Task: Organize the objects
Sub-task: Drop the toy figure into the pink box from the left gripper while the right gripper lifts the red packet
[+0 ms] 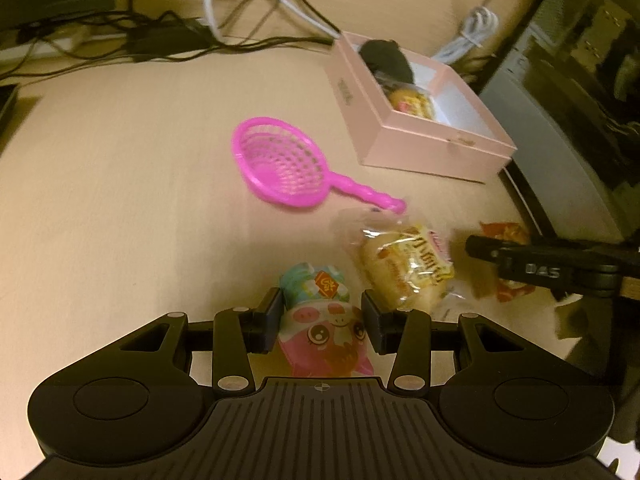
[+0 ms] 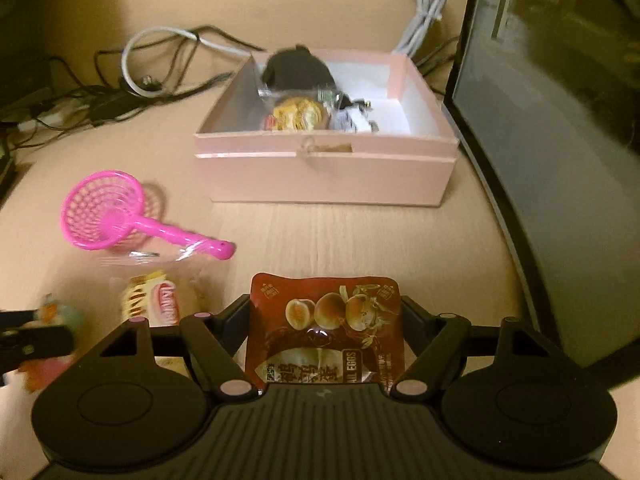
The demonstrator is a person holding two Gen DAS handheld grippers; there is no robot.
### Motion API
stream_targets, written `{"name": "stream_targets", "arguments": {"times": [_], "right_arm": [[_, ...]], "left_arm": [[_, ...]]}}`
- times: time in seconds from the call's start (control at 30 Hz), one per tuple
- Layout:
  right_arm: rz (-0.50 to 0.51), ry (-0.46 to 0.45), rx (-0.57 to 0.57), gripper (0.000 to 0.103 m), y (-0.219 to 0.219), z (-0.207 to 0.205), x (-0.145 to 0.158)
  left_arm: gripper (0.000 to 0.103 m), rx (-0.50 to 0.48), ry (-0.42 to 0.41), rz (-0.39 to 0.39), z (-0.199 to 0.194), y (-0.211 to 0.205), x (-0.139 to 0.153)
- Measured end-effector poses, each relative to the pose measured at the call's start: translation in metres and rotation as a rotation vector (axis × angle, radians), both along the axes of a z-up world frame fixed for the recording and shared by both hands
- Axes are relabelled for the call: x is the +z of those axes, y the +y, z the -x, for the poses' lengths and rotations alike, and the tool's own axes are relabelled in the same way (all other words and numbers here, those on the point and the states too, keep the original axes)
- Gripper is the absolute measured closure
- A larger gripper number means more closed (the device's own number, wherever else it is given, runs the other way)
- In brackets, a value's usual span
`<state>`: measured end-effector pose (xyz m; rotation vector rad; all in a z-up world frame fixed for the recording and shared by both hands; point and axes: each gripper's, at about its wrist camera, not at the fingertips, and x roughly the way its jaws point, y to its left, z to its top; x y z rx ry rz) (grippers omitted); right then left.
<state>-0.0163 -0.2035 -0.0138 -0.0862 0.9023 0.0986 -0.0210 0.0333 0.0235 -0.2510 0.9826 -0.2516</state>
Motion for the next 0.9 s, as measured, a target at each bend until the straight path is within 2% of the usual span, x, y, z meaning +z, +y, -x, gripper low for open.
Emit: {"name": "stream_targets", "arguments": {"times": [0.27, 0.4, 0.63, 0.73, 0.77, 0.8, 0.9], "right_arm": [[-0.015, -0.049, -0.032, 0.026, -0.023, 0.022, 0.041], [-0.016, -0.059, -0.046, 0.026, -0.029, 0.036, 0.044], [-0.017, -0.078, -0.057, 0.026, -0.036, 0.056, 0.040], [-0.040, -0.107, -0.053, 0.026, -0.036, 0.061, 0.042], [-0.048, -0.113, -0.049, 0.026, -0.036, 0.061, 0.042], [-0.053, -0.116, -0.044, 0.026, -0.036, 0.061, 0.042], [-0.049, -0.118, -0.025, 0.026, -0.034, 0.060, 0.039]], "left_arm": [[0.056, -0.133, -0.063, 0.013, -0.012, -0.018, 0.015], [0.056, -0.134, -0.145, 0.047, -0.029, -0.021, 0.039], [0.056, -0.117, -0.338, 0.094, -0.085, -0.044, 0.094], [0.054, -0.123, -0.417, 0.153, -0.113, -0.062, 0.106], [0.054, -0.138, -0.419, 0.190, -0.126, -0.071, 0.104], [0.051, -0.162, -0.396, 0.195, -0.141, -0.080, 0.097], [0.054, -0.144, -0.313, 0.067, -0.175, -0.108, 0.065]]}}
